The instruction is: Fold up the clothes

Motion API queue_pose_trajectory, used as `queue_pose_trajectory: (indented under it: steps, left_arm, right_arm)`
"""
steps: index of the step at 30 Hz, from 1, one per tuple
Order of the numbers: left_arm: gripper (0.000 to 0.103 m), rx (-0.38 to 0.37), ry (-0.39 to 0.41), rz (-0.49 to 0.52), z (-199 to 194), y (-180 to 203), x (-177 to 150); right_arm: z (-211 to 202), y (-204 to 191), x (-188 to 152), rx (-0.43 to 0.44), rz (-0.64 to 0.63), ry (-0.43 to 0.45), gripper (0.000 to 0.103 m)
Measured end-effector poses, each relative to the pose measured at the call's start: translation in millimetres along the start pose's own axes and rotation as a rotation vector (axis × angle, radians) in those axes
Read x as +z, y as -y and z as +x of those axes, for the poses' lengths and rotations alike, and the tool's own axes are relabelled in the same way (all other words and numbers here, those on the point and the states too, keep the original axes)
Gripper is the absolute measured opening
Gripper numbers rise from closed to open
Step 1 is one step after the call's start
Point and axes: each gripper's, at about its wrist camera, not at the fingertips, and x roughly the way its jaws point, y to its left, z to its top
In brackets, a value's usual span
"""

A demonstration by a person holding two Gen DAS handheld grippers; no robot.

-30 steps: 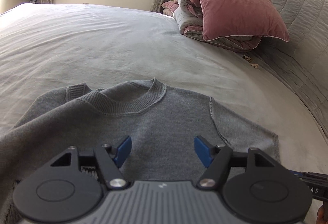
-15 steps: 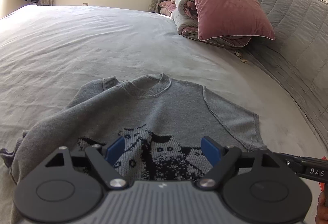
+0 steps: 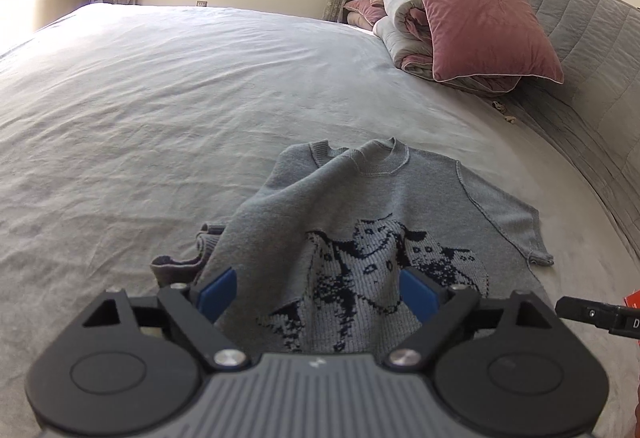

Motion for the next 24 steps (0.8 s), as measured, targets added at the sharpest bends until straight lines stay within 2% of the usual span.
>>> queue_pose_trajectory:
  steps: [3,11,15,19,22,24]
  left_arm:
    - [0.089,0.010,0.003,-0.046,-2,-27,-3]
    - [0.089,-0.085,-0.011,-0.181,22,-74,-14]
    - [0.080,-0.133,-0.018,-0.248,35,-97,-19]
    - [0.079,-0.184,-0.022,-0.366,48,-116,-15]
    - [0.078,-0.201,0.003,-0.441,56,-127,-13]
    - [0.072,-0.188,0.018,-0.456,61,-129,-14]
  right_arm:
    - [2,-12,-1,0.013,0.007,-0.003,0.046]
    - [22,-52,5,0.059,-0.004,-0.023,0.046]
    - [42,-82,11,0.115,-0.026,-0.047,0.046]
    - [60,-112,16,0.169,-0.058,-0.062,0.046]
    - [75,-126,16,0.194,-0.065,-0.072,0.046]
    - [85,-133,17,0.197,-0.068,-0.081,0.046]
